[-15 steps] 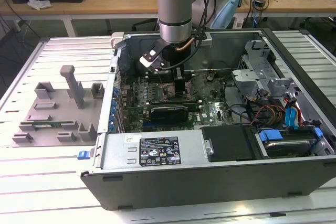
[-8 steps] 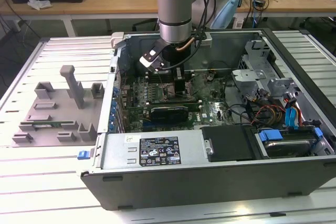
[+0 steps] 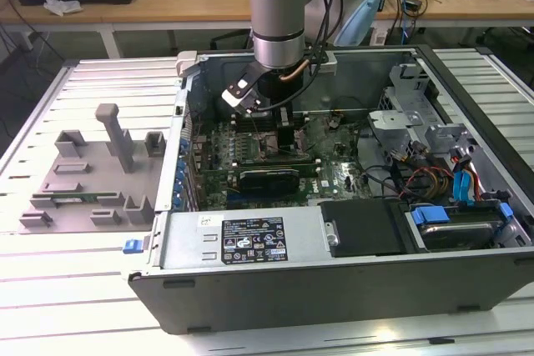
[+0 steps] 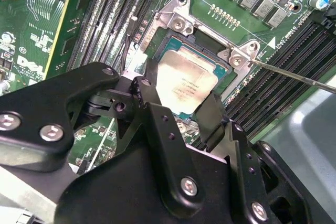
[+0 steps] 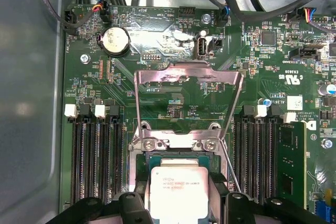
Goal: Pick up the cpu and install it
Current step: 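Place the cpu into insertion slot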
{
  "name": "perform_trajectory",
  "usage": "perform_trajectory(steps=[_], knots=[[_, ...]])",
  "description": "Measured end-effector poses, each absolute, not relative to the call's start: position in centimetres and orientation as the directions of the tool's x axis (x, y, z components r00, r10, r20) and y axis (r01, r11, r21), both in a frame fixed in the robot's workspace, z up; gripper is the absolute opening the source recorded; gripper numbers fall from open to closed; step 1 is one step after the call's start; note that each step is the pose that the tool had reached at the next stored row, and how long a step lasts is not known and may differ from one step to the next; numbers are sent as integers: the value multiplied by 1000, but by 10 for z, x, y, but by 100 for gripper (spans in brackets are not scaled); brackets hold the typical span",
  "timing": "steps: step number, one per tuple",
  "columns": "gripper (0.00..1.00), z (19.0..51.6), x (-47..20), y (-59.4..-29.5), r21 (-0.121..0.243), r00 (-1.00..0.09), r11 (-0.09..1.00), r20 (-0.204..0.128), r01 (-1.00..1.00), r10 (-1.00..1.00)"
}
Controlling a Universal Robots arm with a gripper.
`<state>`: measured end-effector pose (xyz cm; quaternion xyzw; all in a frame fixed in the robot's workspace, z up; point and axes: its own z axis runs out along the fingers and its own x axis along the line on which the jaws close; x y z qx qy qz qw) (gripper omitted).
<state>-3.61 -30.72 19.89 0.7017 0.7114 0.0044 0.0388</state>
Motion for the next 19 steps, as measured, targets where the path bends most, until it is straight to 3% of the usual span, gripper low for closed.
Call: perform_trajectory(steps=[19], knots=[[53,200,-35,-307,61,-12,15,-49,998,999]])
